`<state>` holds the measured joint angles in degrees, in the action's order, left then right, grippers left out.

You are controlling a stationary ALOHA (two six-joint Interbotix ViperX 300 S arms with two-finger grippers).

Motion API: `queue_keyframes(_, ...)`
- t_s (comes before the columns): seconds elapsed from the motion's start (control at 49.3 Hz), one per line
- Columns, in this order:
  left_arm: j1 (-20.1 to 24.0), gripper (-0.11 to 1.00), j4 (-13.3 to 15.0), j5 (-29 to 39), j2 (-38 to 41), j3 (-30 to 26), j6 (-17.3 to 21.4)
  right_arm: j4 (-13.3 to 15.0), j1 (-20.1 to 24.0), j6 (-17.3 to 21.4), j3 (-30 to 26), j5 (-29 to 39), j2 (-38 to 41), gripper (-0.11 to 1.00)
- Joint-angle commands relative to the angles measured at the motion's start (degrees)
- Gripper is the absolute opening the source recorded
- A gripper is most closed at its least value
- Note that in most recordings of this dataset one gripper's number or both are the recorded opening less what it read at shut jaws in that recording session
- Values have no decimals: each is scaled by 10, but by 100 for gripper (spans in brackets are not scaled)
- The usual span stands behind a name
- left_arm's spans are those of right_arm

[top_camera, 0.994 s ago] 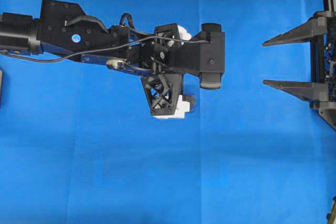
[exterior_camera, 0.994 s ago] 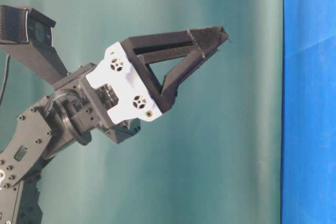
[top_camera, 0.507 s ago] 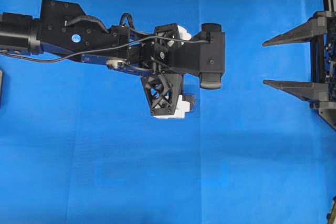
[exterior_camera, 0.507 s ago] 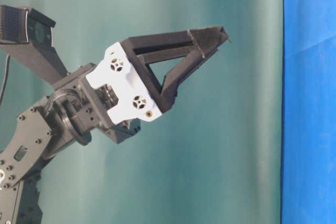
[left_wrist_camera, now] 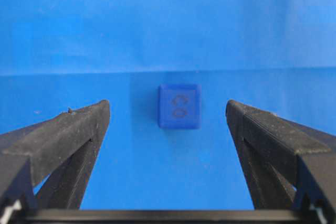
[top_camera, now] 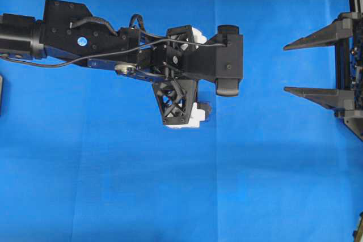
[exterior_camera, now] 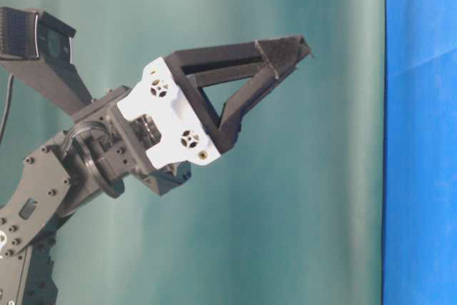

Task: Handover the blue block to the right arm after grasping it with the left arm, then place it in the designated position.
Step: 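Lower the left gripper around the blue cube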

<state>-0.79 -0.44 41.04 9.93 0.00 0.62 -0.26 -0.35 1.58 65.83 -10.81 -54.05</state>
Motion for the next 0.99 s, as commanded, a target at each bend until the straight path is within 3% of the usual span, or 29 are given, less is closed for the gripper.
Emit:
queue_keyframes(0.0, 0, 93, -1, -2, -11, -12, 0, -2, -1, 1, -16, -3, 4, 96)
queue_keyframes(0.487, 0, 93, -1, -11, -8, -6, -2, -2, -1, 1, -16, -3, 4, 96)
queue_keyframes(0.974, -4, 93, -1, -167, 10, 98, -11, -2, -1, 1, -15, -4, 7, 96)
